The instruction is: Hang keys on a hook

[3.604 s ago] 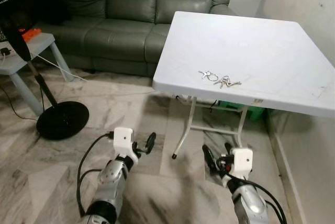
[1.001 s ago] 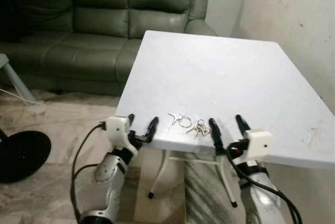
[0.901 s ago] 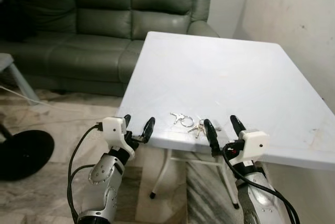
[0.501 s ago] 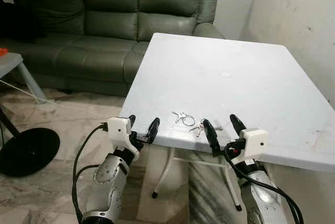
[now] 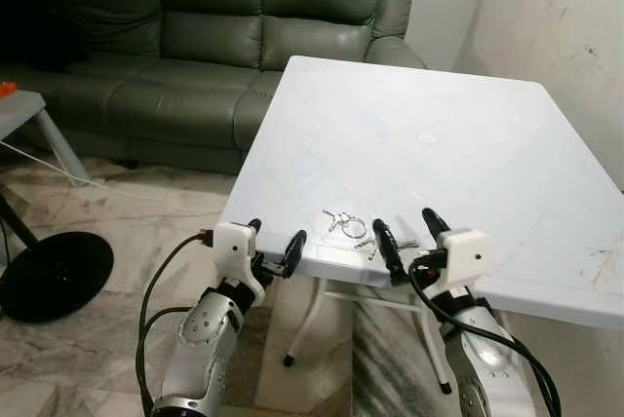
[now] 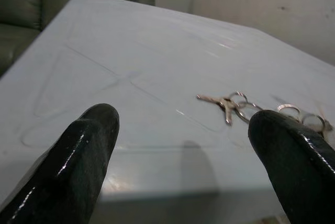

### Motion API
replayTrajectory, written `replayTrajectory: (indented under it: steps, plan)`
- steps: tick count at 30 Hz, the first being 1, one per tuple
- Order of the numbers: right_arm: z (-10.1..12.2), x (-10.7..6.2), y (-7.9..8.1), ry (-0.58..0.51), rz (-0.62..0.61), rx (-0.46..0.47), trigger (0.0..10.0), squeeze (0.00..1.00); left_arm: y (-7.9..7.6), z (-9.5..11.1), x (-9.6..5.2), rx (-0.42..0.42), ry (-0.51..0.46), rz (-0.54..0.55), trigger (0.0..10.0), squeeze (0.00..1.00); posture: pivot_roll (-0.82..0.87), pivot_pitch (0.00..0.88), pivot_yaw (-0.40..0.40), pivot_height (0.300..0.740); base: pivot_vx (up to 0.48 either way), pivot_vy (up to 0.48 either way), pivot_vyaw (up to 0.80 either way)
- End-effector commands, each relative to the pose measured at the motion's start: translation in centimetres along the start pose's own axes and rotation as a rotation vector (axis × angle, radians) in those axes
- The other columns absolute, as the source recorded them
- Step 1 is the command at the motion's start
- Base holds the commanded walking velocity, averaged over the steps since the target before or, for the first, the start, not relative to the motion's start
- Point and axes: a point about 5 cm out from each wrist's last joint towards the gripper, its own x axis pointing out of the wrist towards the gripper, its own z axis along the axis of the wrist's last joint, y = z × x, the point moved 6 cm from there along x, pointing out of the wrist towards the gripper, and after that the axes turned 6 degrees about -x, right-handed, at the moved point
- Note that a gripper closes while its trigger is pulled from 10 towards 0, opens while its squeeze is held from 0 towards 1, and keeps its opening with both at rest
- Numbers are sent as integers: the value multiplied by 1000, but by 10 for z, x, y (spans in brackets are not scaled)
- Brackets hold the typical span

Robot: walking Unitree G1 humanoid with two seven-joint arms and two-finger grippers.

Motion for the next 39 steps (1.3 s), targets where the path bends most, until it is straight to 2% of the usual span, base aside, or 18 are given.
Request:
replayTrajectory:
  steps: [1,10,17,20,21,22,23,24,25,26,30,31,32,33,34,39]
  plan:
    - [3,6,-2,10,-12,-23,10000,0,-7,-1,1,21,10,-38,10000,0,-15,9,-58,740,0,0,0]
    - [-1,20,-4,110,-94,-2,10000,0,-20,-4,1,40,24,-87,10000,0,-9,0,-65,740,0,0,0]
    - [-9,17,-4,179,-113,-49,10000,0,-27,-8,-1,44,32,-113,10000,0,-11,0,-66,740,0,0,0]
    - [-21,12,-5,244,-138,-65,10000,0,-32,-10,-1,45,37,-125,10000,0,-14,0,-65,740,0,0,0]
    - [-27,10,-4,275,-142,-88,6235,0,-33,-9,-1,43,36,-130,10000,0,-16,0,-63,740,0,0,0]
    - [-28,9,-4,282,-143,-93,627,0,-33,-9,-1,42,36,-132,10000,0,-16,0,-63,740,0,0,0]
    - [-30,8,-2,285,-142,-101,157,0,-33,-9,-1,43,36,-134,10000,0,-16,0,-62,740,0,0,0]
    - [-30,8,-2,285,-142,-101,157,0,-33,-9,-1,43,36,-134,10000,0,-16,0,-62,740,0,0,0]
    - [-32,7,0,299,-140,-102,588,0,-33,-9,-1,42,35,-135,10000,0,-16,0,-62,740,0,0,0]
    - [-33,7,1,303,-141,-96,0,0,-33,-9,-1,43,36,-135,10000,0,-15,0,-61,740,0,0,0]
    - [-42,5,5,347,-152,-98,0,0,-33,-8,-1,44,36,-132,10000,0,-12,0,-60,740,0,0,0]
    - [-44,5,6,359,-153,-90,2980,0,-33,-8,-2,43,37,-132,10000,0,-12,0,-60,740,0,0,0]
    - [-45,5,7,363,-153,-84,2980,0,-33,-8,-2,43,37,-132,10000,0,-12,0,-60,740,0,0,0]
    - [-45,6,8,362,-152,-76,4549,0,-33,-8,-2,43,37,-132,10000,0,-12,0,-60,740,0,0,0]
    - [-45,7,10,366,-153,-72,10000,0,-33,-8,-2,42,37,-131,10000,0,-12,0,-60,740,0,0,0]
    - [-46,11,15,376,-160,-54,10000,0,-33,-8,-2,41,37,-127,10000,0,-8,8,-62,740,0,0,0]
